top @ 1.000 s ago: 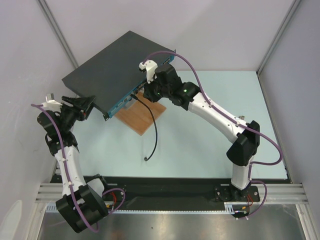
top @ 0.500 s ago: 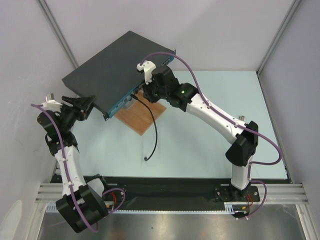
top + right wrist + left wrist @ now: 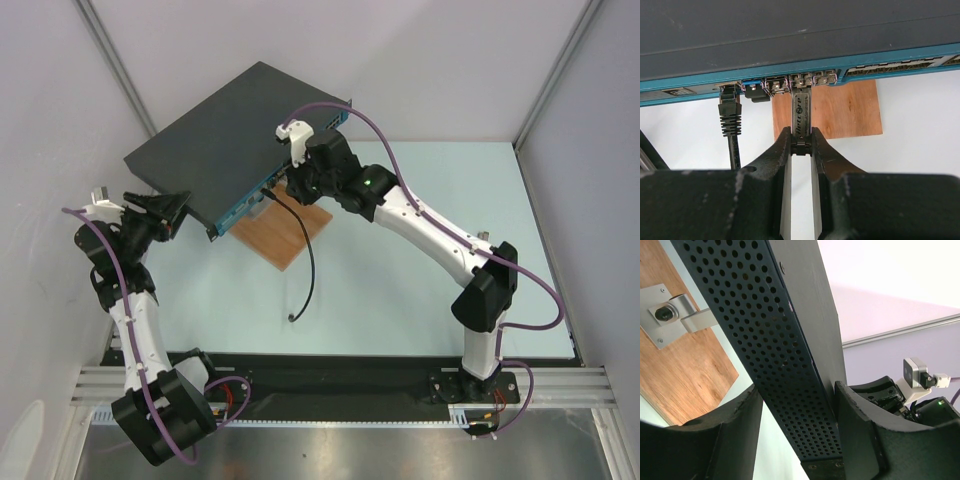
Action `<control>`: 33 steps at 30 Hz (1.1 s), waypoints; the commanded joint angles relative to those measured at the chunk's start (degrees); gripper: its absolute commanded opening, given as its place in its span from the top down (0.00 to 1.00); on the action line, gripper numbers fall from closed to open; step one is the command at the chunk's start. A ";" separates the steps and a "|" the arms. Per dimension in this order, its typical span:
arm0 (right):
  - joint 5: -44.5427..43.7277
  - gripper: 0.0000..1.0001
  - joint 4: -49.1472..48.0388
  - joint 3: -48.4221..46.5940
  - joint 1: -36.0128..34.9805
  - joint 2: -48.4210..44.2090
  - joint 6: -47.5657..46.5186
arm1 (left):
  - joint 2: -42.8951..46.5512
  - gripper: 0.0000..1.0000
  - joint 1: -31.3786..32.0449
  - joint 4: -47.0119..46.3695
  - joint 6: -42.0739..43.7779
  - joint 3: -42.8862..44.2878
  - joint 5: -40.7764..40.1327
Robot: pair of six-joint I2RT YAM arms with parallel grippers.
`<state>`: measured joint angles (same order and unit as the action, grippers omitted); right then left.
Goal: Insert the plug into the switch port
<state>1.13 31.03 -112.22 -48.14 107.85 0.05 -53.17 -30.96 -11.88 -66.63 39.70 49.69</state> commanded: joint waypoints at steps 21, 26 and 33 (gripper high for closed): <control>-0.25 1.00 -6.94 -2.21 2.17 -4.14 1.44 | -0.45 1.00 1.43 -7.72 0.63 0.55 -0.03; 0.54 1.00 -7.03 -0.98 2.35 -5.02 1.61 | -0.36 1.00 1.43 -7.72 0.80 0.46 -0.03; 1.16 1.00 -7.82 0.77 2.17 -5.64 2.23 | -0.10 1.00 1.43 -7.63 0.80 0.29 -0.12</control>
<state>3.55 29.93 -111.26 -46.81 106.89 1.34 -53.39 -30.94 -12.78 -67.13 39.42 49.71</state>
